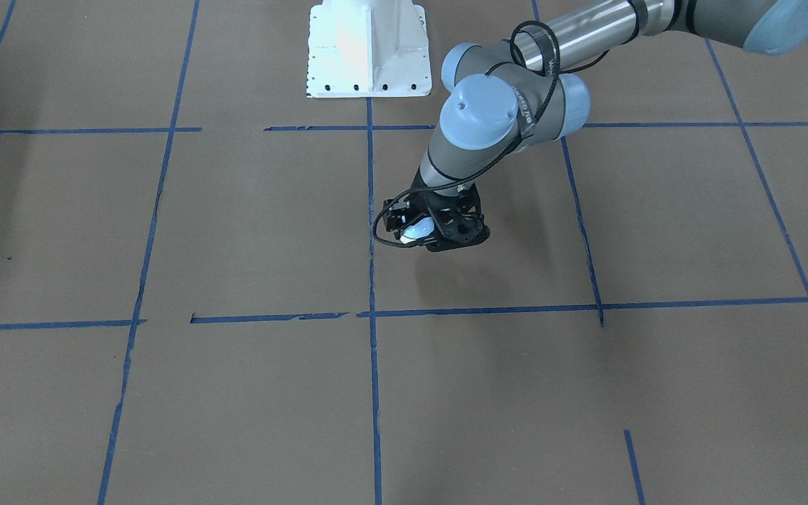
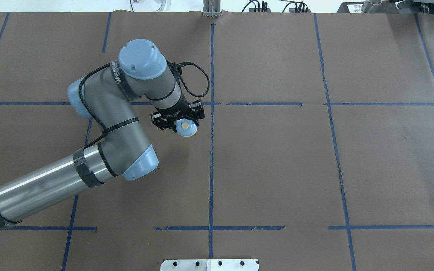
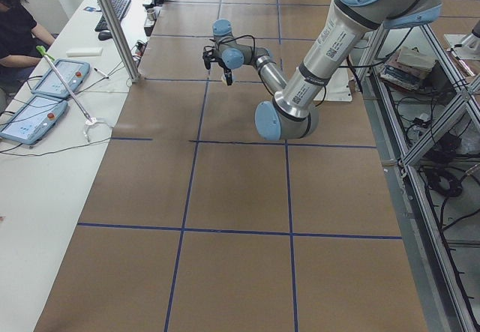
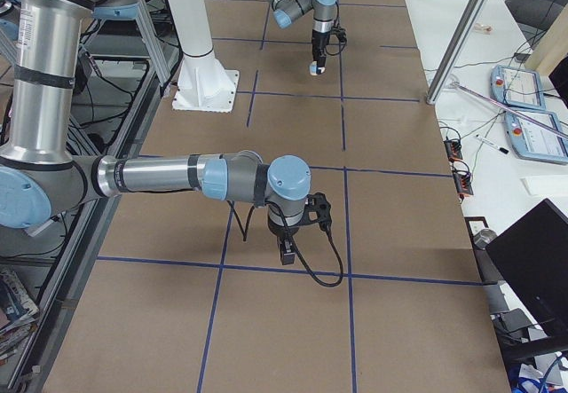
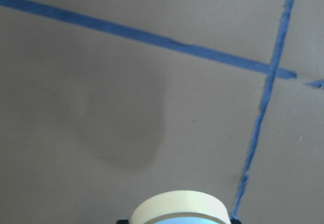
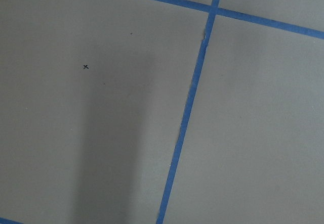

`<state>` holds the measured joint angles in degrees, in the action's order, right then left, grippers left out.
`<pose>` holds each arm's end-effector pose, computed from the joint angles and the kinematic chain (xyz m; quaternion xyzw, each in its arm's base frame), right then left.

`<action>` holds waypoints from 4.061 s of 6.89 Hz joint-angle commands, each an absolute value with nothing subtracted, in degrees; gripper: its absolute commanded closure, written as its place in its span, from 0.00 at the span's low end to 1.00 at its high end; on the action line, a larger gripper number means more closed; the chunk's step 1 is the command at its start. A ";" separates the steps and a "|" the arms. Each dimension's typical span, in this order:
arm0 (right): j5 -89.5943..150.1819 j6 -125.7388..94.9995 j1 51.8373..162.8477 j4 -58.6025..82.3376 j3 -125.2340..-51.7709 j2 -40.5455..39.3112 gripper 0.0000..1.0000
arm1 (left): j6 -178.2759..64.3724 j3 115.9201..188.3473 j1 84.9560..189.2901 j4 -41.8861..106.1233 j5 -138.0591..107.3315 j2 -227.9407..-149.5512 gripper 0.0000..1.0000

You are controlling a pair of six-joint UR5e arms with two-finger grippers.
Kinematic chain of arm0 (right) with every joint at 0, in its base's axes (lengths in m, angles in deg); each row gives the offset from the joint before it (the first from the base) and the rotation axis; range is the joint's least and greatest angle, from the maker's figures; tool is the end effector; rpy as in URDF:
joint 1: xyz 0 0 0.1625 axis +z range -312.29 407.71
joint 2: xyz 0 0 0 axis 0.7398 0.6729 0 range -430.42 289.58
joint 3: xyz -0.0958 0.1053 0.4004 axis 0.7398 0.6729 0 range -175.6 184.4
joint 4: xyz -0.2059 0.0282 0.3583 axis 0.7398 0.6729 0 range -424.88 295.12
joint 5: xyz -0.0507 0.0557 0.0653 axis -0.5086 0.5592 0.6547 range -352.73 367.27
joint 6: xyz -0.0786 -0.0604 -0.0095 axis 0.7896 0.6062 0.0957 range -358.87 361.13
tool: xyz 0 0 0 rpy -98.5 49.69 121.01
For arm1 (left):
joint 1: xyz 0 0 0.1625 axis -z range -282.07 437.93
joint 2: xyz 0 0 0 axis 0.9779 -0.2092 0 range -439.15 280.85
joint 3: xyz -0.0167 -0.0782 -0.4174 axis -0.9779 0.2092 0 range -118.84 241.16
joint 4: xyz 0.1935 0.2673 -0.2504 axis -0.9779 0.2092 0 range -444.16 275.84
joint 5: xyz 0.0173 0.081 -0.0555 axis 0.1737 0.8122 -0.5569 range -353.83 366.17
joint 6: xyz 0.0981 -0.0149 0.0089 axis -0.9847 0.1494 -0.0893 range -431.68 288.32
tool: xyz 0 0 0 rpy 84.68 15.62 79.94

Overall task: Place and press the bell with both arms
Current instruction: 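Carry the bell with the left gripper toward the table center, then lower the bell with the left gripper onto the tape crossing, then open the left gripper and withdraw the left arm from the bell, then move the right gripper over the top of the bell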

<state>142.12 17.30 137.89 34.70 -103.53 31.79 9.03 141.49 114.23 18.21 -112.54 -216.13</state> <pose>0.0644 -0.3948 0.6159 0.0234 -0.3818 -0.1158 0.9167 0.5569 -0.5152 0.1954 -0.0498 0.4623 -0.1041 0.8792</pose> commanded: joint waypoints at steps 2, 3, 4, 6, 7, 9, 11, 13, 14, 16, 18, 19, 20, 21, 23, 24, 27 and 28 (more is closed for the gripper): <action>142.10 17.30 137.89 34.70 -103.52 31.79 0.00 | 9.70 122.30 114.23 27.51 -108.46 -227.14 0.91; 142.10 17.30 137.89 34.70 -103.52 31.79 0.00 | 9.70 119.81 114.23 28.07 -107.57 -228.55 0.91; 142.01 17.30 137.89 34.70 -103.44 31.71 0.00 | 9.70 119.27 114.49 28.16 -107.47 -228.65 0.91; 142.01 17.30 137.89 34.70 -103.44 31.70 0.00 | 9.79 114.81 115.89 31.04 -106.24 -230.23 0.81; 142.10 17.30 137.89 34.70 -103.44 31.70 0.00 | 9.62 113.12 115.90 32.72 -106.24 -230.67 0.35; 142.01 17.30 137.89 34.70 -103.44 31.62 0.00 | 9.18 112.41 115.81 33.35 -106.24 -231.29 0.00; 142.01 17.30 137.89 34.70 -103.44 31.62 0.00 | 9.18 112.49 115.90 33.35 -106.24 -231.64 0.00; 142.01 17.30 137.89 34.70 -103.44 31.62 0.00 | 8.65 112.93 117.64 33.00 -108.68 -232.51 0.00; 142.01 17.30 137.89 34.70 -103.44 31.62 0.00 | 7.34 113.19 119.13 32.21 -114.36 -232.43 0.00; 142.10 17.22 137.89 34.61 -103.61 31.36 0.00 | 1.39 118.35 121.52 22.25 -117.40 -230.95 0.00; 143.15 17.30 137.80 34.61 -103.87 31.00 0.00 | -8.28 133.49 122.39 3.29 -117.32 -223.26 0.00; 145.67 17.22 137.54 34.61 -103.96 31.00 0.00 | -13.88 145.16 123.71 2.07 -117.23 -214.16 0.00; 147.00 17.30 137.45 34.53 -104.05 30.91 0.00 | -15.94 156.41 126.50 1.36 -117.32 -205.19 0.00; 147.10 17.39 136.58 34.61 -104.75 30.30 0.00 | -21.70 165.66 128.88 1.44 -117.40 -196.66 0.00; 146.50 14.43 132.81 34.71 -103.88 24.24 0.00 | -40.54 175.22 137.55 1.36 -118.37 -179.68 0.00; 146.49 10.92 130.44 34.61 -104.40 22.75 0.00 | -50.84 175.25 143.61 1.44 -121.59 -173.69 0.00; 146.40 -2.83 119.56 34.61 -104.40 12.67 0.01 | -74.86 170.96 159.79 1.45 -124.17 -161.62 0.00; 146.23 -9.26 115.69 34.61 -104.40 8.54 0.01 | -75.72 170.85 163.84 1.36 -124.09 -158.29 0.00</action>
